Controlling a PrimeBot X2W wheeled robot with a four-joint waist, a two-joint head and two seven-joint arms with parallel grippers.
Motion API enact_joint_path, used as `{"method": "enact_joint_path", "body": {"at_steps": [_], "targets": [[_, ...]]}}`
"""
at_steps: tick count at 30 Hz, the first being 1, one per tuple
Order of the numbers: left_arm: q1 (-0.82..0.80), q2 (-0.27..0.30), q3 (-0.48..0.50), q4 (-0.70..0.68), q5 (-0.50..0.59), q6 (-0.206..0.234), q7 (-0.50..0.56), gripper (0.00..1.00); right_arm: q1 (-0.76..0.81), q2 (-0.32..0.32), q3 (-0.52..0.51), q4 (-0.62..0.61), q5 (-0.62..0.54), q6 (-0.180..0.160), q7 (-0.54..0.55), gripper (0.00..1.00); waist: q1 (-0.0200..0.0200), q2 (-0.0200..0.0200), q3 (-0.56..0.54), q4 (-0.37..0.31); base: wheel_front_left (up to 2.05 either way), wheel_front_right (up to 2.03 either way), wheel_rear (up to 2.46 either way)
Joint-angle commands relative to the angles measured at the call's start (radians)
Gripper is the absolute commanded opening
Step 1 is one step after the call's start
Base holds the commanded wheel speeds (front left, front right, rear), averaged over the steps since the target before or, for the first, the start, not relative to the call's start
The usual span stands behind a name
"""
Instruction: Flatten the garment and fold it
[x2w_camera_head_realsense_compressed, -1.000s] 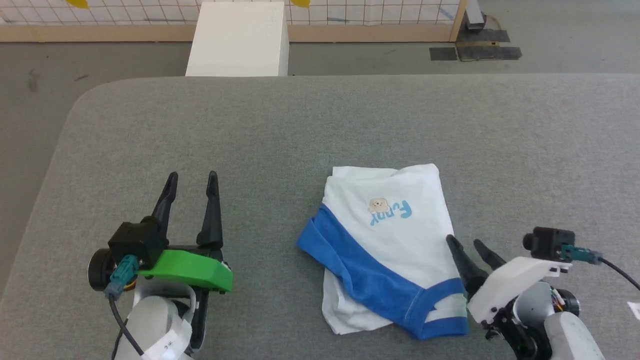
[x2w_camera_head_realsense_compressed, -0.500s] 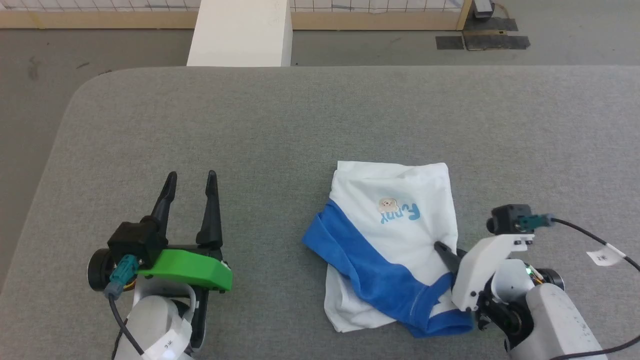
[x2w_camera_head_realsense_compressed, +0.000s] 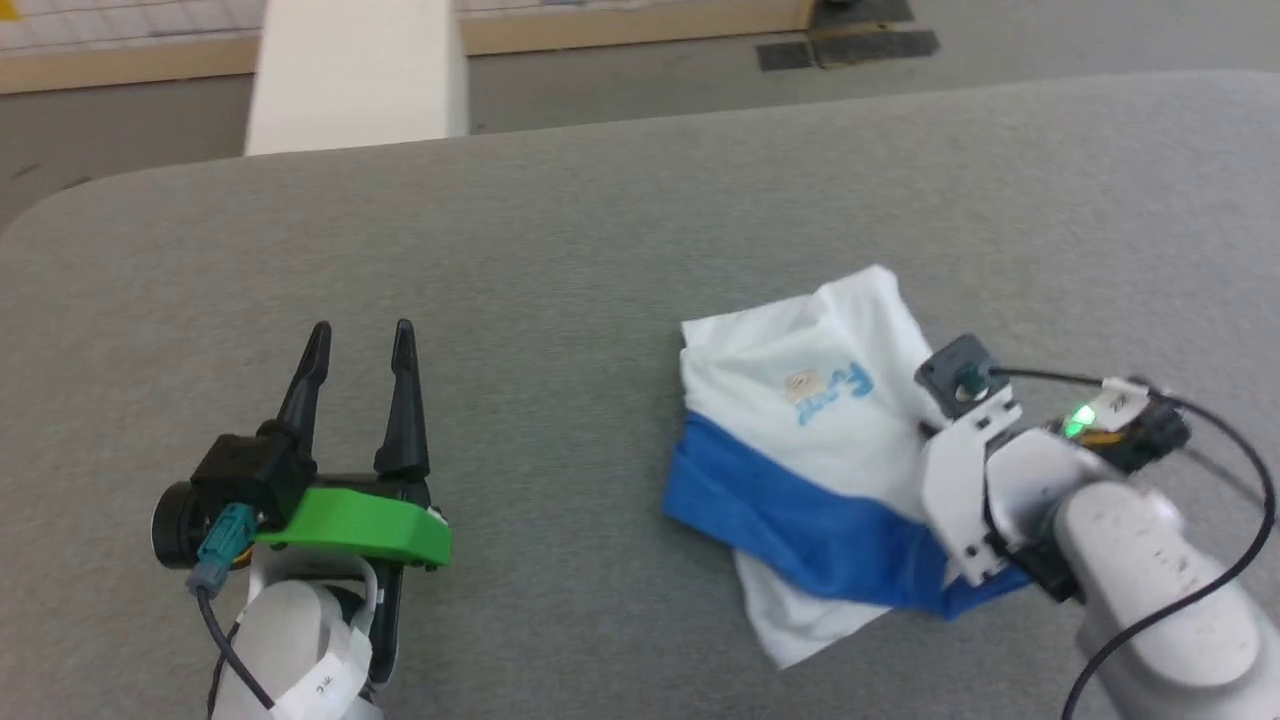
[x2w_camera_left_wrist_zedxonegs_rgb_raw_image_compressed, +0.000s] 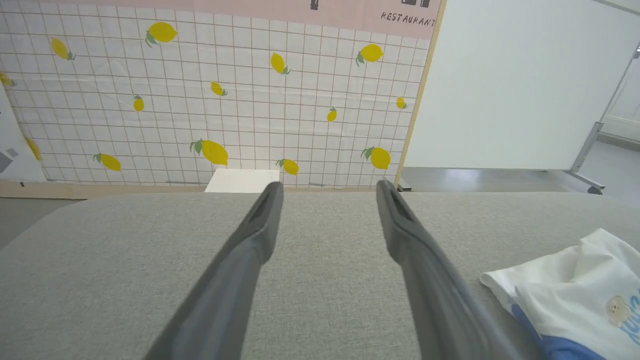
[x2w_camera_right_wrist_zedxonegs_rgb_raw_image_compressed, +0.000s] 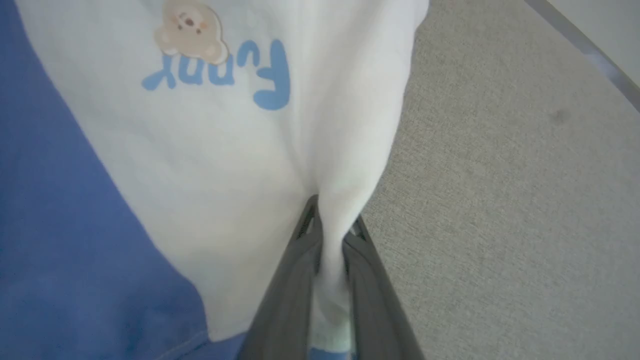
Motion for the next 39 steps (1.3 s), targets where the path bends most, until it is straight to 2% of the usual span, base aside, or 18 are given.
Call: {"method": "enact_joint_path", "body": {"at_steps": [1, 10, 14, 17, 22, 28, 39], "targets": [[-0.017, -0.002, -0.003, -0.007, 0.009, -0.006, -0.004, 1.00, -0.043, -0.033, 0.024, -0.001, -0.002, -0.002, -0.007, 0.00, 0.0000, 0.0000, 0.051, -0.103, 0.00, 0.00, 0.00], [-0.077, 0.023, -0.012, -0.034, 0.042, -0.018, -0.004, 1.00, -0.221, -0.187, 0.120, 0.074, 0.002, -0.002, -0.088, 0.00, 0.0000, 0.0000, 0.164, -0.280, 0.00, 0.00, 0.00], [-0.100, 0.054, -0.018, -0.047, 0.058, -0.021, -0.004, 1.00, -0.291, -0.224, 0.102, 0.144, -0.026, -0.002, -0.146, 0.00, 0.0000, 0.0000, 0.222, -0.338, 0.00, 0.00, 0.00], [-0.122, 0.078, -0.029, -0.053, 0.069, -0.024, -0.004, 1.00, -0.330, -0.234, 0.041, 0.200, -0.060, -0.002, -0.191, 0.00, 0.0000, 0.0000, 0.260, -0.359, 0.00, 0.00, 0.00], [-0.149, 0.112, -0.053, -0.060, 0.076, -0.027, 0.003, 1.00, -0.375, -0.232, -0.089, 0.288, -0.129, -0.002, -0.256, 0.00, 0.0000, 0.0000, 0.313, -0.360, 0.00, 0.00, 0.00], [-0.175, 0.147, -0.065, -0.095, 0.080, -0.028, 0.030, 1.00, -0.428, -0.226, -0.258, 0.367, -0.246, -0.002, -0.337, 0.00, 0.0000, 0.0000, 0.375, -0.323, 0.00, 0.00, 0.00], [-0.190, 0.174, -0.070, -0.149, 0.077, -0.023, 0.057, 1.00, -0.458, -0.204, -0.508, 0.437, -0.439, -0.002, -0.394, 0.00, 0.0000, 0.0000, 0.430, -0.258, 0.00, 0.00, 0.00]]}}
